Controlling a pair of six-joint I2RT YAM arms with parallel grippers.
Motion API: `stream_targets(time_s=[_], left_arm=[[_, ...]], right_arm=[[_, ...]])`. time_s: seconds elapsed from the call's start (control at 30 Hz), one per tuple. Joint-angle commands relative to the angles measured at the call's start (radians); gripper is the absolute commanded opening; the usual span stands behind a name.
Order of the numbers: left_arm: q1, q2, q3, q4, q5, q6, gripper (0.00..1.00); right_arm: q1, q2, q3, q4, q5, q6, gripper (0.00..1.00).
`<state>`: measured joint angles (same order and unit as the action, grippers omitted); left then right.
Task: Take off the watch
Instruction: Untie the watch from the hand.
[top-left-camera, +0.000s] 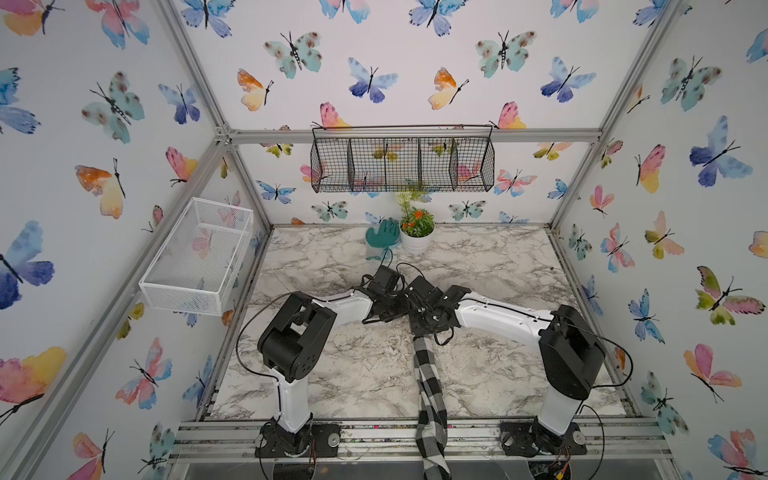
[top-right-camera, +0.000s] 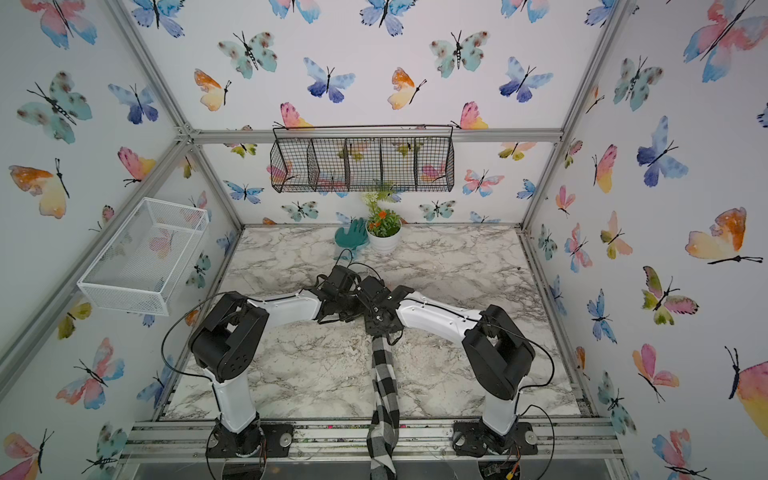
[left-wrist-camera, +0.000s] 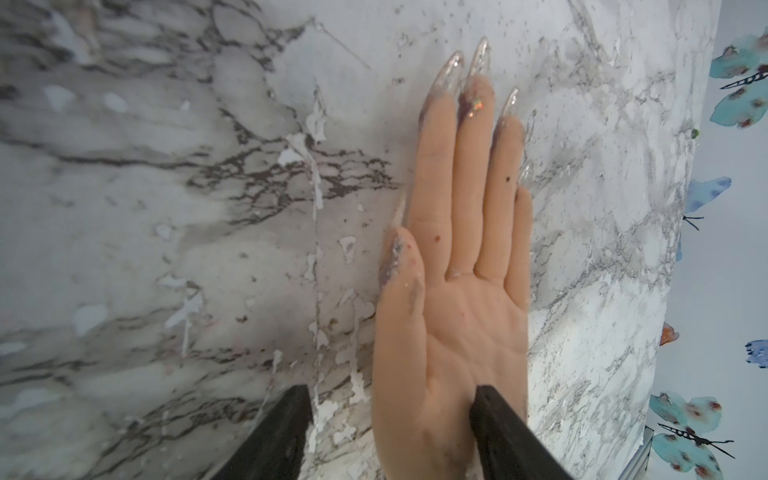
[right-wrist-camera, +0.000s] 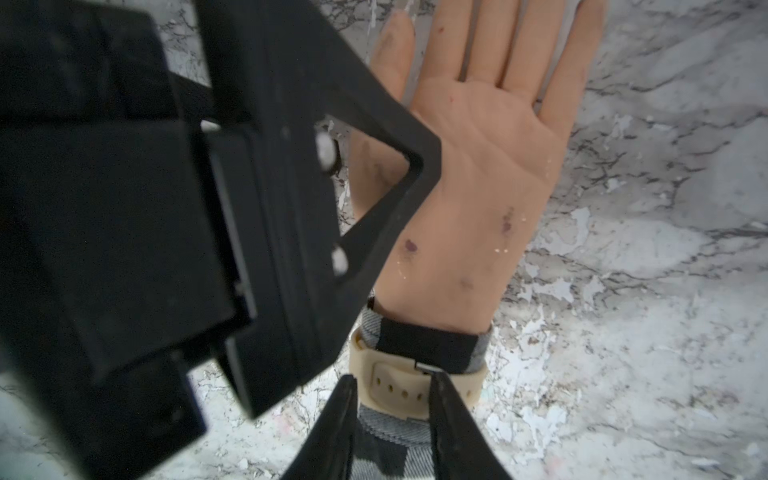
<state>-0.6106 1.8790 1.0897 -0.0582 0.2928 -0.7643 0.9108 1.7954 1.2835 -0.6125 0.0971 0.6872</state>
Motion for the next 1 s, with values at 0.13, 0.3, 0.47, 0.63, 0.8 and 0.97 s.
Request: stream_targets(time_s=[0.13, 0.3, 0.47, 0.63, 0.8, 0.97], left_arm=[[-0.005, 0.015, -0.015, -0.052, 0.01, 0.004, 0.64], [-0.005, 0.016, -0.013, -0.053, 0.01, 0.003, 0.64], [-0.005, 0.018, -0.013, -0.053, 0.011, 0.001, 0.64], [-0.005, 0.02, -0.011, -0.052, 0.011, 0.0, 0.64], [-0.005, 0.022, -0.012, -0.052, 0.009, 0.0, 0.64], [-0.005, 0.02, -0.017, -0.053, 0.009, 0.0, 0.64]], right_arm=[[0.007, 0.022, -0.053, -0.015, 0.003, -0.003, 0.31], [0.007, 0.026, -0.061, -0.024, 0.01, -0.015, 0.28], [0.008, 0.034, -0.067, -0.02, -0.007, -0.037, 0.28], [0.017, 0.04, -0.074, -0.02, -0.02, -0.051, 0.23], [0.017, 0.033, -0.096, -0.015, -0.024, -0.054, 0.13], [0.017, 0.012, -0.112, -0.013, -0.004, -0.046, 0.08]])
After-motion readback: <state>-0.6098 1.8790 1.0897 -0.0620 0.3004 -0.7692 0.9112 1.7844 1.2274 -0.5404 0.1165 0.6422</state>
